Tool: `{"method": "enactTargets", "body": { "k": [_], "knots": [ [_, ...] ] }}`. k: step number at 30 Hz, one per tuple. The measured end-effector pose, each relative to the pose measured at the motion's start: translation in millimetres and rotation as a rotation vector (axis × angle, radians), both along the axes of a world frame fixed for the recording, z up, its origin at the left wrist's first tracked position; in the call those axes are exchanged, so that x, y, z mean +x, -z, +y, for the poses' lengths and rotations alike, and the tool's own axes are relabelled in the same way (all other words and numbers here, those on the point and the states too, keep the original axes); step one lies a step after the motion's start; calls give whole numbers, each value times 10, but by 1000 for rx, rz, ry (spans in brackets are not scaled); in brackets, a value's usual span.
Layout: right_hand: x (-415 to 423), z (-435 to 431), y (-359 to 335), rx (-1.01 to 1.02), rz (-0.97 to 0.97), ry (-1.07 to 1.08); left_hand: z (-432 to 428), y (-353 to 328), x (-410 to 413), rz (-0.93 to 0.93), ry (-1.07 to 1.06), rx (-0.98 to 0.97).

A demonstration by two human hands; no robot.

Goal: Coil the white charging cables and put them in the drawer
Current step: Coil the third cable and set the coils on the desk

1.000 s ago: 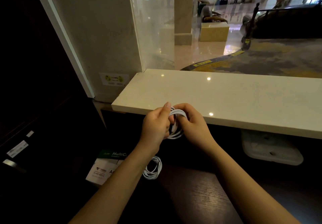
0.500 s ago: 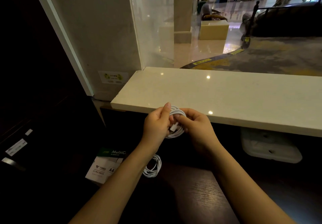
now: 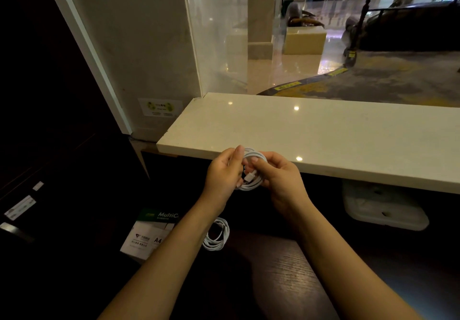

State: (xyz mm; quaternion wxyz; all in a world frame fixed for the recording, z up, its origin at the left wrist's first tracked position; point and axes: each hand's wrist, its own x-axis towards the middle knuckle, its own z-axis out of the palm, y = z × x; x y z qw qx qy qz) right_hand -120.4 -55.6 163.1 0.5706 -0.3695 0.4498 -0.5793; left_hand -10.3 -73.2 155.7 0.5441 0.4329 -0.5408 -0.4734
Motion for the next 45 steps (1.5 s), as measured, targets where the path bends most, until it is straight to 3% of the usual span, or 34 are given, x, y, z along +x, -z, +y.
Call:
{"method": "enactTargets", "body": {
  "k": [3,7,11,13,15,19,22,24,27,29,34,40,42,45],
  "knots": [
    [29,10,34,-55,11,120,47,17,-27,13,68,8],
    [19,-14,101,-227,574,267,76,17,13,-53,76,-50],
    [-11,-14,92,-355,1057,279,81,1,44,-150,69,-116],
    [-21,-22,99,-356,1196,265,94,9,42,-179,72,-111],
    [-12,-24,116,-353,1142,271,116,6,24,-165,83,-82],
    [43,-6,128,-293,805,384,214,33,-78,-116,127,-33],
    [78,25,126,-243,665,404,190,85,-84,-195,76,-65],
    [79,20,108,-171,606,357,122,83,-44,-278,20,-115],
    [20,-14,30,-65,515,99,23,68,22,-428,-54,-208],
    [-22,-33,-13,-77,628,-1,-49,68,46,-451,-67,-198],
    [-92,-67,-95,-224,1193,60,-111,-45,-21,-393,-16,-131],
    [-139,-87,-259,7,1653,-401,-67,-52,-25,-674,-17,-337],
    [-165,-99,-271,-15,1690,-459,-87,-54,-7,-689,-33,-385],
    [-254,-52,-351,-123,1551,-390,-131,-111,63,-687,-47,-415]
  ]
}}
